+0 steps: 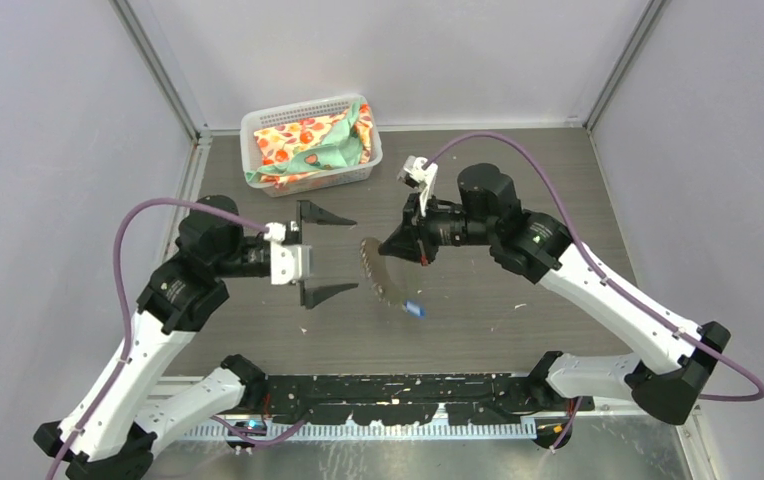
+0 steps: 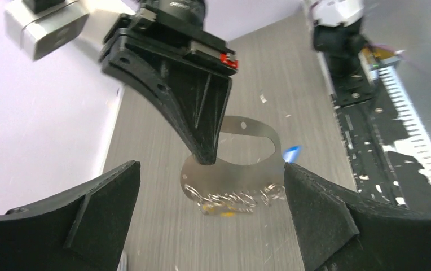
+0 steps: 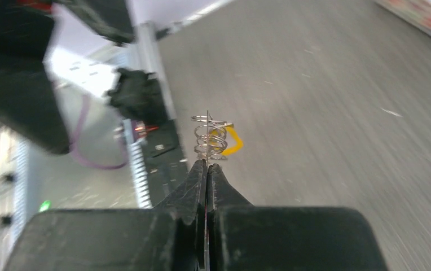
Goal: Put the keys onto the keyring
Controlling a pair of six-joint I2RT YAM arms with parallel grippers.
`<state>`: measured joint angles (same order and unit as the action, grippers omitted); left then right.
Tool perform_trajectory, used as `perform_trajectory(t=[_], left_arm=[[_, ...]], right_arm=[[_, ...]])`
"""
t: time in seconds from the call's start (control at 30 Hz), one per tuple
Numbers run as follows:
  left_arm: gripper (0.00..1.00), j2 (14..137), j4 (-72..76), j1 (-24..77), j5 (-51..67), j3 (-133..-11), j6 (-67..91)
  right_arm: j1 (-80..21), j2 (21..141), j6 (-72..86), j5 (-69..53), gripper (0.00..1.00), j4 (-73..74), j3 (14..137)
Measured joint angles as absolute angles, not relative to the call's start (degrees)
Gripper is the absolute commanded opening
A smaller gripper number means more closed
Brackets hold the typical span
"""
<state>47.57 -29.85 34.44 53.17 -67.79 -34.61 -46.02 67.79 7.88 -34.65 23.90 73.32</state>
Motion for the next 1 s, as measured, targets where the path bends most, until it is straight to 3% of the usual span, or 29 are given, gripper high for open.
perform_trajectory(t=[0.17, 0.33, 0.67, 0.87, 1.0], left_arm=[[1.0, 51.5, -29.8, 31.6, 41.9, -67.9, -28.0], [1.0, 61.5, -31.6, 20.7, 35.9, -69.0, -20.6], [1.0, 71.9, -37.6, 5.7, 25.5, -69.0, -14.5], [1.0, 75.6, -39.8, 1.1, 22.1, -68.6, -15.8], [1.0, 74.5, -37.7, -1.5, 22.0, -64.8, -15.9]], right_arm=[[-45.1, 73.6, 7.9, -18.3, 0.01, 27.1, 74.7], [-43.0, 85.0, 9.3, -10.3, 0.01, 26.7, 74.8], [-36.2, 99.1, 17.6, -20.3, 0.02, 14.5, 73.8], [-28.8, 105.4, 19.0, -23.5, 0.23, 10.2, 73.4], [-27.2, 109.9, 17.9, -22.3, 0.45, 11.3, 72.6]])
